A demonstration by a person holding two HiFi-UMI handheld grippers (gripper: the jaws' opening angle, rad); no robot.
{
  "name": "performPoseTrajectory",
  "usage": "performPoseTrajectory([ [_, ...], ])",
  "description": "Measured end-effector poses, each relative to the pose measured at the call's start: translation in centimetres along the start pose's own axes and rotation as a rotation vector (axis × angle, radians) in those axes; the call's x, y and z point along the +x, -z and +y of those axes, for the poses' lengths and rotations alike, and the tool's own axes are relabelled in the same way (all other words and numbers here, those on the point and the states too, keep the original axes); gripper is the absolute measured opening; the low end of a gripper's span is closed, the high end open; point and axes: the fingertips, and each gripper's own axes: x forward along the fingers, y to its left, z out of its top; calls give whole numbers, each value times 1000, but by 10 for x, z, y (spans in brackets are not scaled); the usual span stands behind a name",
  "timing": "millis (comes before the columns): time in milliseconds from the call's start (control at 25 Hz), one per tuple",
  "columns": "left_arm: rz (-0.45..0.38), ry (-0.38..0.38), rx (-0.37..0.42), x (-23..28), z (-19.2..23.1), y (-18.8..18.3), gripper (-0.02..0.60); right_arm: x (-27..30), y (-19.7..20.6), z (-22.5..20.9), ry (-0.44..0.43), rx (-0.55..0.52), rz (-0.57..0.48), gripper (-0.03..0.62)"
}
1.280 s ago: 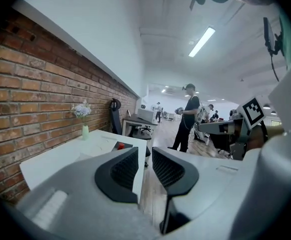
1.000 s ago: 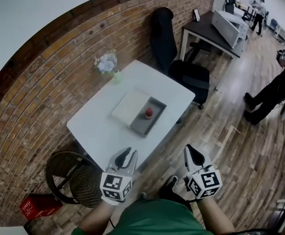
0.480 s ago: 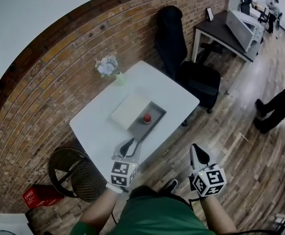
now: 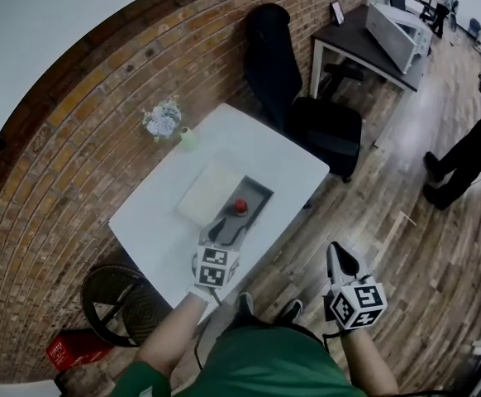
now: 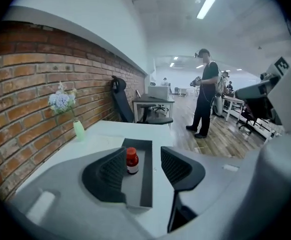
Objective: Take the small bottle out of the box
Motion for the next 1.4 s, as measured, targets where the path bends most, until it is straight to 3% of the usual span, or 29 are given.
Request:
performPoseTrajectory([
  [280,96,46,-36,63,27,29,238,-3,11,-4,112,28,23,5],
  [520,167,80,-6,103,26,45,238,-7,23,-2,181,47,41,3],
  [680,214,52,-92,123,27,56,241,-10,27,-3,211,60,46,3],
  [1080,257,-13,-146,148,32,74,275,-20,39,-9,243,87,65,4],
  [1400,275,-27,-147,150,28,78,229,-22,50,-7,211,86,99,4],
])
